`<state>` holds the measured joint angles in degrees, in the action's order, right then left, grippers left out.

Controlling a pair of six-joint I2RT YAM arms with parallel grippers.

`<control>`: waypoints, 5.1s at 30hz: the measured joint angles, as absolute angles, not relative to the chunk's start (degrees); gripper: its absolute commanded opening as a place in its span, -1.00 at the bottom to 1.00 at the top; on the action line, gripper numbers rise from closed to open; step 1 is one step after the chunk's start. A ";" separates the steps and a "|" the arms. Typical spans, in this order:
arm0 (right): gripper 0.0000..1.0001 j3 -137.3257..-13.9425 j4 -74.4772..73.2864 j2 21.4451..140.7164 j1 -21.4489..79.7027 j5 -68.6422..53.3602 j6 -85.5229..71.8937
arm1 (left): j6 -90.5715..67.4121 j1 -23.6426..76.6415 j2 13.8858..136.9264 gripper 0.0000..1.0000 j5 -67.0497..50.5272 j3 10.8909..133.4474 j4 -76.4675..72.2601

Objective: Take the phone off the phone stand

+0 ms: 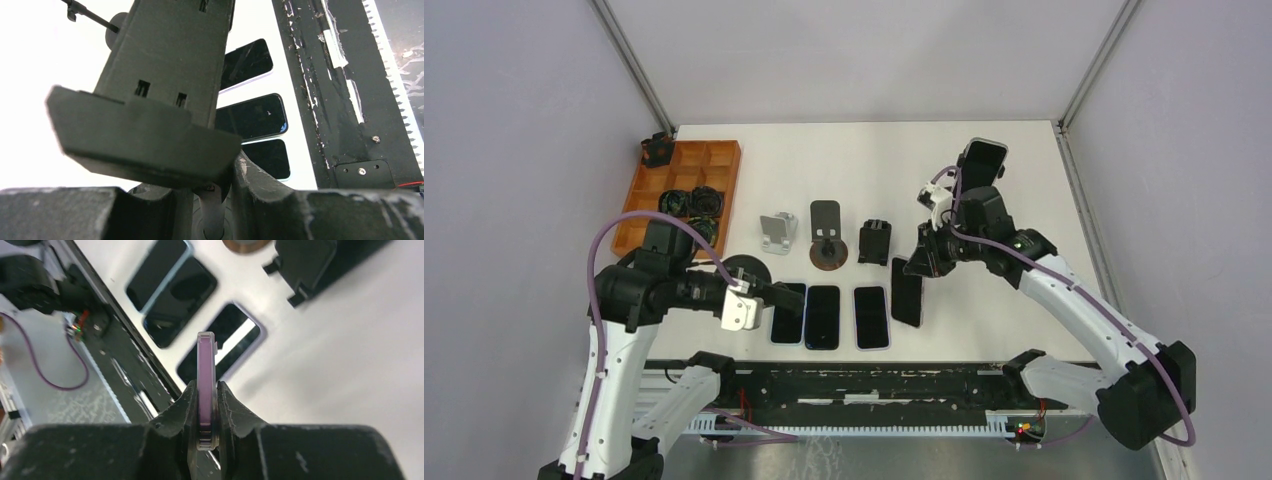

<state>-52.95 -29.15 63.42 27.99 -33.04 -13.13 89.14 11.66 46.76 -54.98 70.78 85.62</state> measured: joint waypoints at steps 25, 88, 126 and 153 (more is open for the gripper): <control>-0.78 -49.21 -23.35 83.96 27.62 -28.10 -10.00 | 87.85 11.66 47.75 -0.95 -57.17 71.11 85.65; 0.96 -54.57 -1.30 62.92 42.57 -24.36 -30.52 | 83.20 11.66 48.49 -0.95 -59.48 71.88 85.17; 0.08 -74.54 -3.18 85.17 62.00 -41.39 -33.26 | 91.44 11.66 48.80 -0.95 -49.47 69.89 85.38; -1.00 -66.85 11.25 75.81 61.69 -39.83 -31.11 | 78.94 11.38 49.98 -0.95 -60.86 75.77 82.91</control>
<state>-66.85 11.25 75.81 61.69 -39.83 -31.11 78.94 11.38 49.98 -60.86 75.77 82.91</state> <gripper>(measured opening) 0.341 0.340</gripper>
